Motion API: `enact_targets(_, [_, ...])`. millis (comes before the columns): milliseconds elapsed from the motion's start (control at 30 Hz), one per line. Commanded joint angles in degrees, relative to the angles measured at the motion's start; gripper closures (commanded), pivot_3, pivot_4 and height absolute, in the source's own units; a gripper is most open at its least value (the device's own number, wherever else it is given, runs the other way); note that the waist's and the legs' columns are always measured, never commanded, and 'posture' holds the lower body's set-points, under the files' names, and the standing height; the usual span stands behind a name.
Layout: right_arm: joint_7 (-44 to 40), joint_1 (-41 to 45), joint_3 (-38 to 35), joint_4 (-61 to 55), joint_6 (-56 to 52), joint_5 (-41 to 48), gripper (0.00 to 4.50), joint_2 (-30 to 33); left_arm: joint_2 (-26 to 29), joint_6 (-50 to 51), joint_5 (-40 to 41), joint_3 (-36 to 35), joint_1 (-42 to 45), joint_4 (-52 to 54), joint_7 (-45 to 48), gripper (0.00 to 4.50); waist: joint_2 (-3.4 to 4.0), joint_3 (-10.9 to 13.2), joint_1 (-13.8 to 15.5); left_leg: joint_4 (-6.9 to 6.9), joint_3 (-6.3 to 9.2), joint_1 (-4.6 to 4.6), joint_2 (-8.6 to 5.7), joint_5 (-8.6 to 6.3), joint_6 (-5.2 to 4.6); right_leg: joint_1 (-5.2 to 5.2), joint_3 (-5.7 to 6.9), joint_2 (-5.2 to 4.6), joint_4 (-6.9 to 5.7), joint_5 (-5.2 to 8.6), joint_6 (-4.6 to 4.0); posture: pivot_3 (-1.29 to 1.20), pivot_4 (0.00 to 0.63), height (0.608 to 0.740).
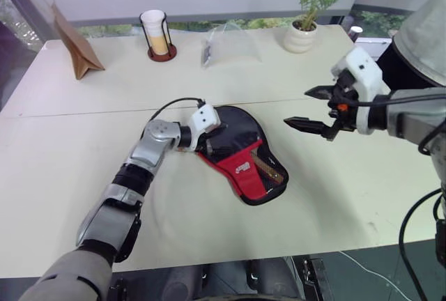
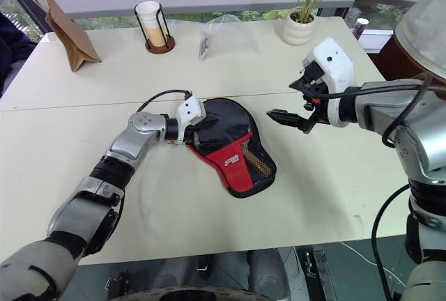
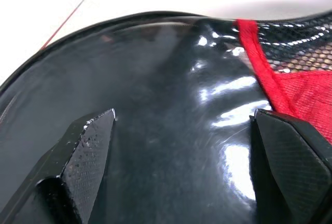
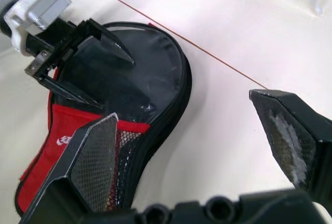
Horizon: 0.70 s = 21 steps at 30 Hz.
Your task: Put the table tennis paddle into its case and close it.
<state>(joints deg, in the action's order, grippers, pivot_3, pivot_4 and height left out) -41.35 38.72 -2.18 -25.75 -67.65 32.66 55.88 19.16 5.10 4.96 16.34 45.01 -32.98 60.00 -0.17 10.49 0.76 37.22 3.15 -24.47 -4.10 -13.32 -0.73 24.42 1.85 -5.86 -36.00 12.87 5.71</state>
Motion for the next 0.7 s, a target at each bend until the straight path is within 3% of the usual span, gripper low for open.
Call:
enact_targets(33, [0.03, -0.35, -2.42, -2.74, -0.26, 1.05, 0.06, 0.86, 1.46, -0.16, 0.08, -0.7, -0.12, 1.15, 2.75, 0.0, 0.0, 0.0, -0.01, 0.01, 0.0, 0.0, -0.01, 0.0, 0.0, 0.0, 0.0, 0.0, 0.0, 0.0, 0.0, 0.0, 0.15, 0.734])
enact_targets(300, [-2.46, -2.28, 1.36, 1.58, 0.28, 2.72, 0.06, -3.12, 8.58, 11.96, 9.76, -9.19, -1.96, 16.17, 7.3, 0.0, -0.01, 0.01, -0.22, 0.01, 0.02, 0.0, 0.03, 0.0, 0.0, 0.01, -0.02, 0.02, -0.01, 0.0, 0.0, 0.0, 0.15, 0.734])
enact_targets(700, [-11.44, 0.53, 13.04, 23.72, 6.66, -2.21, 0.06, -9.64, 23.42, 29.77, 25.01, -22.23, -13.79, 40.37, 8.54, 0.0, 0.02, 0.01, -0.43, 0.01, 0.02, 0.01, 0.01, 0.0, 0.01, 0.01, -0.03, 0.04, -0.02, 0.01, -0.02, 0.0, 0.15, 0.734])
